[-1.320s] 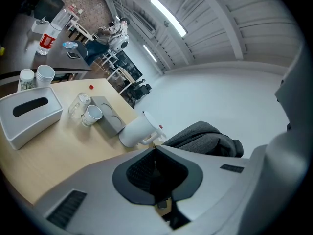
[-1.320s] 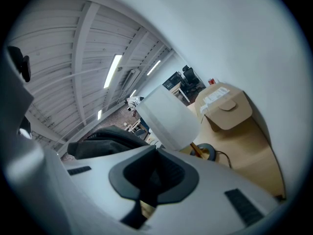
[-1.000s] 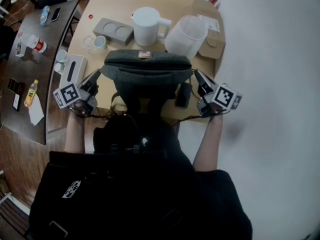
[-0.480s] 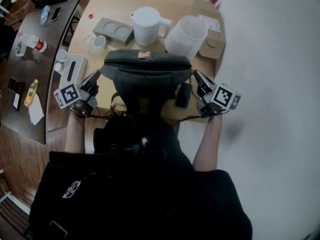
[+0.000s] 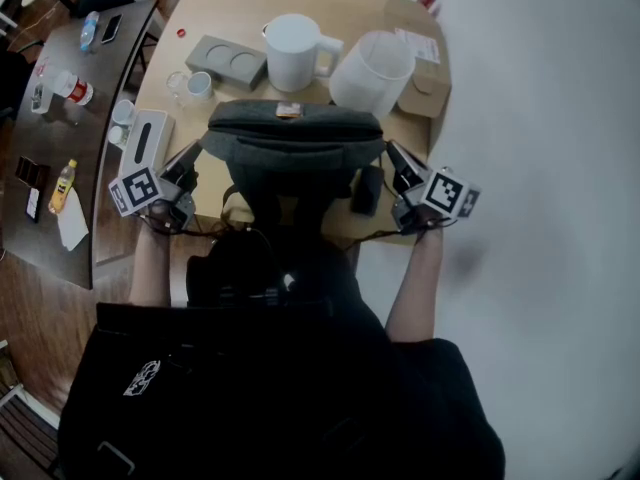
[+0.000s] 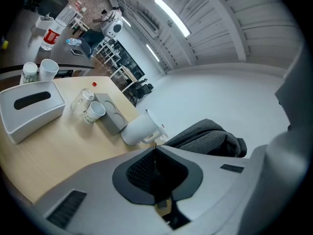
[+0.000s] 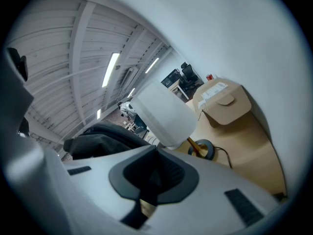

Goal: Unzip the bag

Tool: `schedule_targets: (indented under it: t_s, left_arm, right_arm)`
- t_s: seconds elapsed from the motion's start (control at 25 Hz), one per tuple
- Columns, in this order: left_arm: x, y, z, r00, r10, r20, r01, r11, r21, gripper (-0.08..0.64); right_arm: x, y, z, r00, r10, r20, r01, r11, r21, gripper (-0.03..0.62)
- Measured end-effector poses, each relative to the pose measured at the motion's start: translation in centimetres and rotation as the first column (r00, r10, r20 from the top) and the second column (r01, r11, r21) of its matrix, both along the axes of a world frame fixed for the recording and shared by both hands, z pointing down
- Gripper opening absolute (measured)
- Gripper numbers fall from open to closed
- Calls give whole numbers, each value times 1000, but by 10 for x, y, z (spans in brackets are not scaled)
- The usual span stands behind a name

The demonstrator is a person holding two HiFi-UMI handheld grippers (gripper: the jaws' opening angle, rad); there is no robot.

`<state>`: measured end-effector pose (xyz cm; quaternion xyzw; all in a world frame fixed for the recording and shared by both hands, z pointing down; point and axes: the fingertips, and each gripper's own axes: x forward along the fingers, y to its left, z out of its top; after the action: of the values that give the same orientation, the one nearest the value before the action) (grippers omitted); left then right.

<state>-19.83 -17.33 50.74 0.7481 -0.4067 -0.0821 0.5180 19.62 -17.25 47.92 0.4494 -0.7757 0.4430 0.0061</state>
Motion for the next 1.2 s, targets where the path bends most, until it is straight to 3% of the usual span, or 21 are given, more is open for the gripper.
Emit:
schedule_targets:
  t_s: [0.4,0.6,1.2]
  left_arm:
    - [-1,1,6,1000,-5,-5,5,1000,-20,6]
    - [1,-2,4,1000,21,-9,-21,1000,16,6]
    - [0,1,16,1000,11,-7,-11,1000,-28,6]
  right_arm:
    - [0,0,5,1000,4,2,-4,1000,-15,13]
    - [0,1,7,1000,8,1,-8,1000,-22,13]
    - [1,2,18,1000,14,7,-14,999,-39,12]
